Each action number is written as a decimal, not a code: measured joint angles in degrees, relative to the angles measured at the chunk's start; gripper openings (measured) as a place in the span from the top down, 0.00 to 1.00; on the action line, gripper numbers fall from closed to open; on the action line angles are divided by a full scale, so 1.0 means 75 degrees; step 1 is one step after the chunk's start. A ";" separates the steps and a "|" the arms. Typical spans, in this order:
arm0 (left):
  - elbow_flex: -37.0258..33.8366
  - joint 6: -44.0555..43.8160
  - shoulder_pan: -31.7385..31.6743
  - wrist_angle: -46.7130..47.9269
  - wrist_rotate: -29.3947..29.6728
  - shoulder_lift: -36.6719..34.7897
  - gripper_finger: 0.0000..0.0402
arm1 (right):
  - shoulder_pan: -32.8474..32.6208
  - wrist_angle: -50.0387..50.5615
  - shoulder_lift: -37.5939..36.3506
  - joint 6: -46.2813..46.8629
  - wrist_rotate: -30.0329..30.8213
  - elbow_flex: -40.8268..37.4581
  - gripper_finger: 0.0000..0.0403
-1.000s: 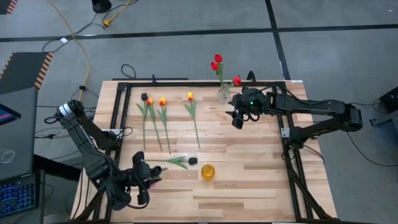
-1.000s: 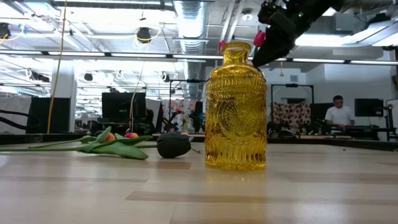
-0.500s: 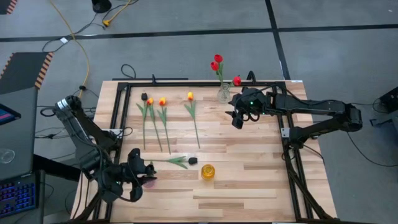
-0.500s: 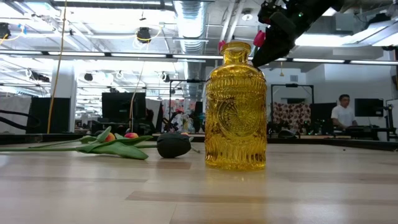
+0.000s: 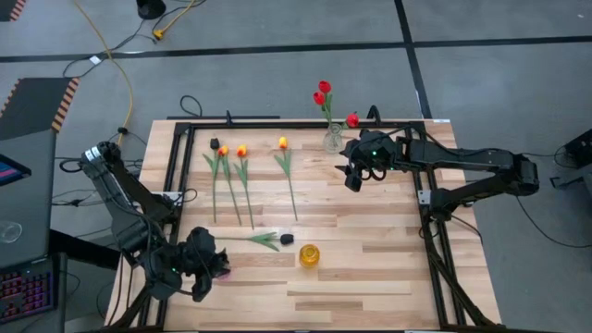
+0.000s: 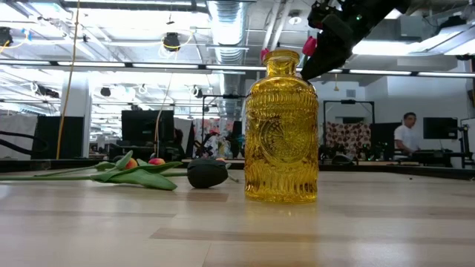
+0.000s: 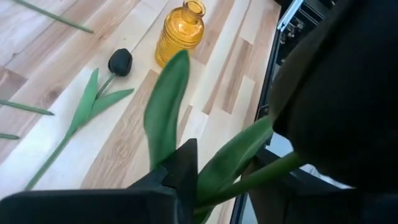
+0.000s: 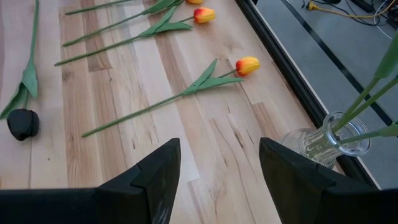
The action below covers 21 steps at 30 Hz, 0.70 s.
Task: Sort flowers into vase by color
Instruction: Put the middle black flower into the purple vase
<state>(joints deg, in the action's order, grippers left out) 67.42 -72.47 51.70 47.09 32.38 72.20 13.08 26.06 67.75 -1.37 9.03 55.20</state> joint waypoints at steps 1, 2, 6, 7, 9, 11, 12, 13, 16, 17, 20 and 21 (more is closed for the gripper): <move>0.0000 0.0014 0.0000 0.0008 0.0000 0.0000 0.72 | 0.0000 0.0000 0.0002 0.0000 0.0001 -0.0001 0.39; 0.0000 0.0032 0.0000 0.0021 0.0000 0.0000 0.70 | 0.0000 0.0000 0.0001 0.0000 -0.0001 -0.0001 0.39; 0.0000 0.0176 0.0000 0.0109 -0.0122 0.0000 0.62 | 0.0000 0.0000 0.0001 0.0000 -0.0002 -0.0001 0.39; 0.0000 0.0256 -0.0002 0.0150 -0.0228 0.0000 0.60 | 0.0000 -0.0001 0.0001 -0.0001 -0.0002 0.0001 0.39; 0.0000 0.0266 -0.0003 0.0152 -0.0504 0.0000 0.59 | 0.0000 0.0000 0.0002 0.0000 -0.0001 -0.0001 0.39; 0.0000 0.0236 0.0000 0.0160 -0.0557 0.0000 0.59 | 0.0000 0.0000 -0.0001 0.0000 -0.0002 -0.0001 0.39; 0.0000 0.0230 0.0000 0.0163 -0.0590 0.0000 0.60 | 0.0000 -0.0002 0.0000 0.0000 -0.0002 0.0002 0.39; 0.0000 0.0244 0.0000 0.0166 -0.0668 0.0000 0.60 | 0.0000 0.0000 0.0002 0.0000 -0.0002 -0.0001 0.39; 0.0000 0.0370 0.0000 0.0195 -0.0812 -0.0086 0.61 | 0.0000 0.0000 0.0002 -0.0001 -0.0002 -0.0001 0.39; 0.0000 0.0372 0.0000 0.0225 -0.0835 -0.0125 0.61 | 0.0000 -0.0003 0.0000 -0.0001 -0.0002 0.0002 0.39; 0.0000 0.0371 0.0003 0.0313 -0.0844 -0.0271 0.61 | 0.0000 -0.0001 0.0001 -0.0001 -0.0002 -0.0001 0.39; 0.0000 0.0372 0.0003 0.0339 -0.0842 -0.0332 0.61 | 0.0000 0.0000 0.0001 0.0000 -0.0002 0.0001 0.39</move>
<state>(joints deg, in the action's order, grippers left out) 67.42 -69.68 51.72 49.64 26.07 69.72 13.08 26.06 67.76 -1.37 9.02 55.21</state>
